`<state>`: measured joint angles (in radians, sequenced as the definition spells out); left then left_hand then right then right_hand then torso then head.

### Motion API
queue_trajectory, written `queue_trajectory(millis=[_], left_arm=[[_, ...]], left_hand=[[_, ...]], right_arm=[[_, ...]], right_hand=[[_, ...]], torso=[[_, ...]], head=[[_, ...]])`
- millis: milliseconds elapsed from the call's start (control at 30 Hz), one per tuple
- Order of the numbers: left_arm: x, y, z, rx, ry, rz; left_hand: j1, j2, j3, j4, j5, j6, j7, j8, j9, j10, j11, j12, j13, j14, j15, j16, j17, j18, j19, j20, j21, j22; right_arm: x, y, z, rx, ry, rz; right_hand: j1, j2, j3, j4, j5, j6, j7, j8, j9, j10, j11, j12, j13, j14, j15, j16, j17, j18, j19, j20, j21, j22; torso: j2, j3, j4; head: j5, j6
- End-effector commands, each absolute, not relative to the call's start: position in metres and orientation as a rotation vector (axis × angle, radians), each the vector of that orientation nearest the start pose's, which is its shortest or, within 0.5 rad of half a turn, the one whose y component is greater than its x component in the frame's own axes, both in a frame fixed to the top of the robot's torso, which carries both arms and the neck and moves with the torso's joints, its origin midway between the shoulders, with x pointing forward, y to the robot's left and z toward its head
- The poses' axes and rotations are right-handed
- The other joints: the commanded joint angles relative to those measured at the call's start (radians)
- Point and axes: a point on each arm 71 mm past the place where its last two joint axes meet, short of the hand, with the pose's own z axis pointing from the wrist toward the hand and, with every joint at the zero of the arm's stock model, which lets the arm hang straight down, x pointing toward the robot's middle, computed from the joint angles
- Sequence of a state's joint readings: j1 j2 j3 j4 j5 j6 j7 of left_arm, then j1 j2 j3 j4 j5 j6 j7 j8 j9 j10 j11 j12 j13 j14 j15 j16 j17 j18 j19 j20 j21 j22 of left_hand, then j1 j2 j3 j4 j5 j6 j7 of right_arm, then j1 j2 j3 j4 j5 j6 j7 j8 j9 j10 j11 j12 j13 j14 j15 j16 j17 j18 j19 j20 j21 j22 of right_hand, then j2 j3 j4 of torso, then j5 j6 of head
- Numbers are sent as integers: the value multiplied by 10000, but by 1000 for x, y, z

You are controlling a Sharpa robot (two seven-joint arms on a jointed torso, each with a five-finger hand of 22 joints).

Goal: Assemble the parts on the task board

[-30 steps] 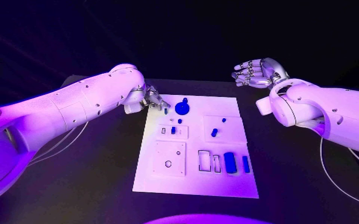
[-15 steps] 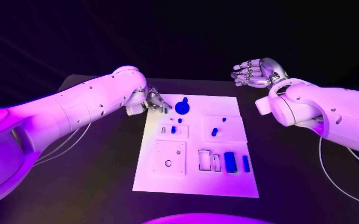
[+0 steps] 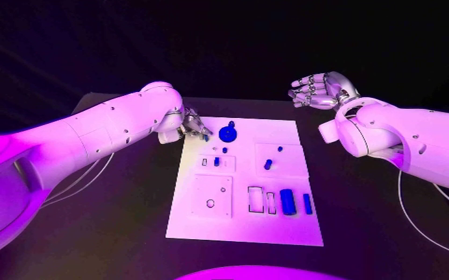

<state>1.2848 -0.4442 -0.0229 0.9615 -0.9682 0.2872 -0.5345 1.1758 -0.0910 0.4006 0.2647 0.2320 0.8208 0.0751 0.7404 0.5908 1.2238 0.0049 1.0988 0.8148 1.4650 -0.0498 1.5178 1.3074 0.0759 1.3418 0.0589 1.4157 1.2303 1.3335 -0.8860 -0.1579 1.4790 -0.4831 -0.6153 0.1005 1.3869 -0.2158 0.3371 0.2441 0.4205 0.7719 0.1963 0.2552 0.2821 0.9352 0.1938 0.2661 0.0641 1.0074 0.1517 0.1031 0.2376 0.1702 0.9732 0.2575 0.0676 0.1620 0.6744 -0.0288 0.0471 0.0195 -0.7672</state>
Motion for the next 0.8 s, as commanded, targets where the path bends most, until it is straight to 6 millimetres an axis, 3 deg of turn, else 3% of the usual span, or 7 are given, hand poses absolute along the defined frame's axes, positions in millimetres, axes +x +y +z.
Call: queue_trajectory(millis=[33, 233, 433, 467, 500, 800], left_arm=[[573, 168, -211, -3525, 23589, -3875], [574, 169, -210, -3980, 23456, -4194], [573, 169, -210, -4150, 23510, -4356], [573, 169, -210, -4173, 23526, -4379], [573, 170, -210, -4200, 23537, -4397], [568, 176, -210, -4513, 23681, -4673]], left_hand=[[236, 47, 162, -41, 30, 0, -54, 117, 98, -4, -71, 29, -18, 782, -89, 64, 1692, 15, 10, -35, 26, 12], [778, 98, 835, -232, 16, -147, -148, 501, 525, 4, -158, 16, -68, 791, -169, 74, 1712, 8, 23, -112, 33, 47], [959, 74, 1242, -388, -6, -261, -152, 587, 677, -1, -166, -4, -106, 794, -178, 80, 1723, 8, 15, -128, 27, 46], [1155, 98, 1534, -580, 5, -319, -161, 609, 735, -2, -176, -15, -120, 794, -193, 81, 1725, 7, 16, -133, 28, 53], [1238, 54, 1867, -745, -27, -369, -128, 641, 804, -8, -152, -38, -150, 792, -172, 77, 1717, 7, 12, -136, 27, 57], [1111, -171, 2745, -1144, -40, -429, -84, 747, 1017, 22, -124, -57, -201, 788, -142, 72, 1705, 5, 9, -103, 32, 78]], right_arm=[[508, -259, -160, 7583, 14665, 9336], [509, -259, -160, 7593, 14691, 9325], [509, -259, -160, 7601, 14716, 9317], [509, -259, -161, 7612, 14724, 9317], [509, -259, -161, 7619, 14730, 9316], [509, -261, -161, 7661, 14743, 9278]], right_hand=[[-44, 41, -10, -42, 36, 63, 643, -39, -9, 31, 30, -19, -11, 10, 12, -65, -8, 127, -52, 11, -14, -8], [-44, 41, -10, -42, 36, 63, 643, -39, -9, 31, 30, -19, -11, 10, 12, -65, -8, 127, -52, 11, -14, -8], [-44, 45, -4, -46, 47, 64, 643, -40, -13, 35, 30, -29, -11, 14, 13, -73, -17, 127, -52, 12, -13, -21], [-44, 45, -4, -46, 47, 64, 643, -40, -13, 35, 30, -29, -11, 14, 13, -73, -17, 127, -52, 12, -13, -21], [-44, 45, -4, -46, 47, 64, 643, -40, -13, 35, 30, -29, -11, 14, 13, -73, -17, 127, -52, 12, -13, -21], [-42, 46, 0, -49, 54, 64, 643, -41, -15, 36, 30, -33, -11, 15, 13, -76, -21, 127, -52, 12, -13, -25]], torso=[[-7, -5, 2], [1, -1, 4], [-1, 3, 10], [-1, 3, 10], [-1, 3, 10], [-18, 13, 12]], head=[[17, -9], [7, -23], [5, -46], [5, -46], [5, -46], [28, -45]])
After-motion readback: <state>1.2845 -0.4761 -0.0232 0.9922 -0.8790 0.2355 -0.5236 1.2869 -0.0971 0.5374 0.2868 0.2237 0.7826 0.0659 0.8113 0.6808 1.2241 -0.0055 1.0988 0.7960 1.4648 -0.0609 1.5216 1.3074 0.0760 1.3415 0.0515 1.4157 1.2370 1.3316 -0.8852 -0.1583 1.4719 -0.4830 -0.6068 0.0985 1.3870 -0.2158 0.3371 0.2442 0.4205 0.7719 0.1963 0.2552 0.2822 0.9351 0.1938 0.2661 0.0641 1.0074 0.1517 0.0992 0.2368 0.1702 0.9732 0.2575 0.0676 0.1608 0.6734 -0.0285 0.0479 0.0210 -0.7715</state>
